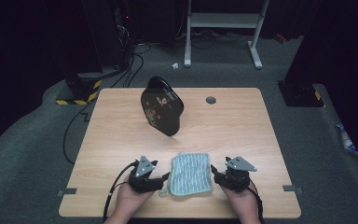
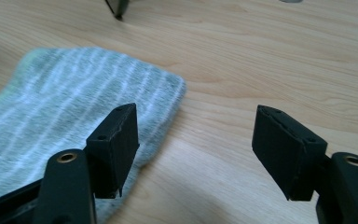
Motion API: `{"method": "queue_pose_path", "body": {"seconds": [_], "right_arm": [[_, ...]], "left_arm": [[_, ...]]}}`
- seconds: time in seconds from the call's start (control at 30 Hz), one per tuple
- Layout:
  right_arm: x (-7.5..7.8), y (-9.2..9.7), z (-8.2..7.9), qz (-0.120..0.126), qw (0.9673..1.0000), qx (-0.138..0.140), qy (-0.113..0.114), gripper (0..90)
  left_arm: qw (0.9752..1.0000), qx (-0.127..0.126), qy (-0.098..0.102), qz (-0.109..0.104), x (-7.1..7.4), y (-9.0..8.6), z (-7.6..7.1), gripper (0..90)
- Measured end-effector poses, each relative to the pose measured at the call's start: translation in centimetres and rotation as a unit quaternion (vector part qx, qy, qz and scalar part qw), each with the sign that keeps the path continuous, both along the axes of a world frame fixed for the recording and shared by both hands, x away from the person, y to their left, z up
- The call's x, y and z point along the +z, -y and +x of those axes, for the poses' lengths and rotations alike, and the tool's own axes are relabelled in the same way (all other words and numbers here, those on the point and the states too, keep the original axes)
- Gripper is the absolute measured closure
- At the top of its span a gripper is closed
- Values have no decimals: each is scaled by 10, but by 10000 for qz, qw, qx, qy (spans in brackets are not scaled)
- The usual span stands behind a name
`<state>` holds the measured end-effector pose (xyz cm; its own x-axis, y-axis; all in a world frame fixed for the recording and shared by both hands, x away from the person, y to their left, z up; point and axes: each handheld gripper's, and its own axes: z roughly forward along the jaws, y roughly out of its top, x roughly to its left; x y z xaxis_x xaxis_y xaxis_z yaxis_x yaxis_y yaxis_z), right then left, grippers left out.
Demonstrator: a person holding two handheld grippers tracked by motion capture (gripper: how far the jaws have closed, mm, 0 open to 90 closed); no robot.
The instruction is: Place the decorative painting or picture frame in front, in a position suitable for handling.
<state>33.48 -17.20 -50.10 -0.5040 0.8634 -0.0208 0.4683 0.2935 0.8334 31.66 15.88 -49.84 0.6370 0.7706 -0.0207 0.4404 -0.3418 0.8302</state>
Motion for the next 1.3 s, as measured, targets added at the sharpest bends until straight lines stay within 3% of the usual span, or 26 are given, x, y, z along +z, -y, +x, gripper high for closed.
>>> {"method": "queue_pose_path", "body": {"seconds": [0.07, 0.13, 0.17, 0.23, 0.33, 0.4, 0.5, 0.53, 0.6, 0.7, 0.83, 1.0, 1.13, 1.3], "right_arm": [[1, -1, -1, 22, 10000, 21, 1, 311], [4, -10, -6, -50, 9999, 82, 76, 314], [4, -10, -6, -50, 9999, 82, 76, 314], [7, -19, -11, 57, 9999, 140, 80, 332], [9, -26, -14, 103, 9996, 252, 81, 338], [8, -35, -13, 168, 9991, 399, -30, 335], [4, -43, -12, 211, 9986, 454, -183, 311], [0, -53, -8, 279, 9976, 453, -448, 233], [-4, -60, -4, 258, 9964, 481, -655, 189], [-7, -68, -5, 116, 9966, 487, -659, 173], [-8, -77, -5, -30, 9962, 510, -712, 165], [0, -84, 2, -2, 9965, 464, -694, 186], [-9, -83, 0, -221, 9960, 436, -752, 207], [-13, -79, -2, -204, 9955, 420, -819, 221]], "left_arm": [[9997, 186, -36, 162, -3, -17, 2, 318], [9971, 412, -33, 641, -8, -40, 5, 329], [9971, 412, -33, 641, -8, -40, 5, 331], [9944, 737, -140, 740, -14, -64, 10, 336], [9926, 939, -180, 742, -20, -78, 12, 332], [9904, 1038, -278, 867, -28, -88, 13, 324], [9899, 1132, -327, 783, -32, -94, 14, 318], [9899, 1185, -359, 693, -33, -98, 14, 303], [9898, 1191, -342, 705, -34, -100, 14, 288], [9902, 1210, -344, 604, -35, -102, 14, 271], [9896, 1260, -531, 443, -36, -105, 16, 259], [9885, 1345, -525, 441, -35, -104, 16, 266], [9882, 1370, -525, 436, -35, -104, 16, 271], [9881, 1383, -524, 433, -35, -104, 16, 274]]}}
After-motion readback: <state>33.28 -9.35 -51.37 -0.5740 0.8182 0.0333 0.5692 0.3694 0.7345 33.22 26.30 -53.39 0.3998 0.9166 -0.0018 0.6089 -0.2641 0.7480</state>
